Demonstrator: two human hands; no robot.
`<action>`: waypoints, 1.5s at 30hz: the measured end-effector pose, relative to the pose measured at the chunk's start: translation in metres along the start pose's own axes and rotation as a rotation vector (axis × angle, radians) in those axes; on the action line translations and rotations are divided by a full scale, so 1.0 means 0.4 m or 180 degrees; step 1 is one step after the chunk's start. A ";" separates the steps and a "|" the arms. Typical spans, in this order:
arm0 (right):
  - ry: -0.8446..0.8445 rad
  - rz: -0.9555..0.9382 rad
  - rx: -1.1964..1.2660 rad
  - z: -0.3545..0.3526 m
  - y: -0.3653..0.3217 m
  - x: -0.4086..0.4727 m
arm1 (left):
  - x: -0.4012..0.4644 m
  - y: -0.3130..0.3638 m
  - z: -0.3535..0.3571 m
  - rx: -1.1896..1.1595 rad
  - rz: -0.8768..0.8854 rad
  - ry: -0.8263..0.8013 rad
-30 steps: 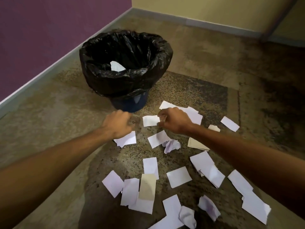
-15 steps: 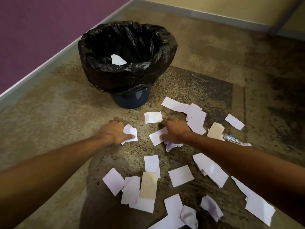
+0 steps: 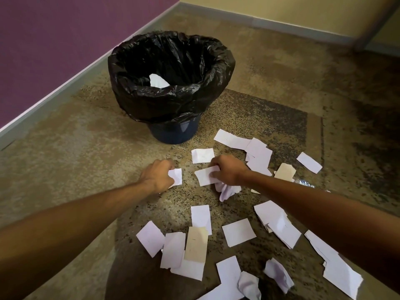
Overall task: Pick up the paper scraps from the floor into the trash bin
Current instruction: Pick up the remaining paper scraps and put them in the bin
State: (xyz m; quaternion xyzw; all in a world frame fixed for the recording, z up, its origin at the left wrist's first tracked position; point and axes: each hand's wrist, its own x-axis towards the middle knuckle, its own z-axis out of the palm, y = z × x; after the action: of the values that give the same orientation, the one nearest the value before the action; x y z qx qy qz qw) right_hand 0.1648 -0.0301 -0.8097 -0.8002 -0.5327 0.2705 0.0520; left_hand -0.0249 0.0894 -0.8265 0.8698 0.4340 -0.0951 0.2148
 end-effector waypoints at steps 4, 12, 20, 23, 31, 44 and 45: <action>0.0321 -0.0052 0.0378 -0.041 -0.011 -0.015 | -0.010 0.028 -0.030 -0.0457 0.0196 0.0071; 0.1616 -0.0250 0.0686 -0.144 -0.068 -0.073 | -0.049 0.119 -0.169 -0.1352 0.0702 0.1024; 0.2495 -0.0495 0.1120 -0.252 -0.135 -0.122 | -0.105 0.196 -0.335 -0.2126 0.1076 0.2095; 0.2804 -0.0740 0.1244 -0.301 -0.173 -0.119 | -0.102 0.207 -0.428 -0.2399 0.1071 0.2532; 0.3088 -0.0943 0.0660 -0.386 -0.233 -0.052 | -0.046 0.192 -0.501 -0.2140 0.0754 0.2687; 0.2654 -0.0581 -0.0358 -0.415 -0.279 0.071 | 0.048 0.150 -0.500 -0.1479 0.0411 0.2218; 0.2633 -0.0609 -0.0341 -0.412 -0.277 0.072 | 0.051 0.145 -0.497 -0.1528 0.0408 0.2122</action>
State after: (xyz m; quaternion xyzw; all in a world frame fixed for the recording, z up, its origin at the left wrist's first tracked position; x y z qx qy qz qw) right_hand 0.1624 0.0765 -0.6396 -0.7898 -0.5521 -0.1074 0.2445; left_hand 0.0295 0.1638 -0.6401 0.8034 0.4345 0.3092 0.2647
